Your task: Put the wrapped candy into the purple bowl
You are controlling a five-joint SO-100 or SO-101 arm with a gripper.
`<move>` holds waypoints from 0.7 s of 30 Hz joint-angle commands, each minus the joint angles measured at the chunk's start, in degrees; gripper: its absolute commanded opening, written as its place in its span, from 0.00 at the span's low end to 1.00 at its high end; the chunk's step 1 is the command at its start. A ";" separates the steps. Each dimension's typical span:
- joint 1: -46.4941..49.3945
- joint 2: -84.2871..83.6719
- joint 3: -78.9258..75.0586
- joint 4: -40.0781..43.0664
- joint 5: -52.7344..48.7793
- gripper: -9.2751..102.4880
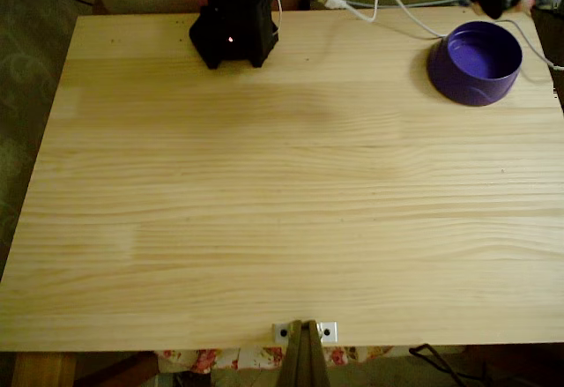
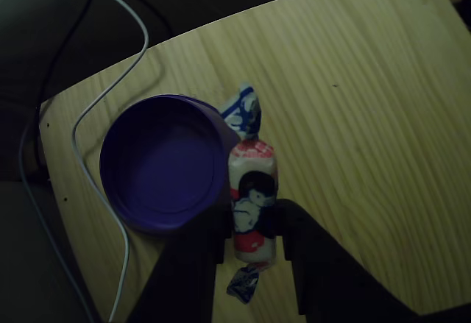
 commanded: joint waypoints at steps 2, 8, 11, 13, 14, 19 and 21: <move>-2.20 -4.66 -7.56 -4.13 -0.26 0.10; -3.43 -11.95 -13.36 -5.63 -0.26 0.10; -6.06 -13.89 -15.38 -5.63 0.70 0.10; -8.09 -15.56 -16.61 -5.71 0.97 0.10; -8.88 -16.52 -17.49 -5.80 0.97 0.10; -10.90 -22.85 -23.99 -5.89 1.05 0.10; -11.16 -25.14 -26.46 -5.71 0.88 0.10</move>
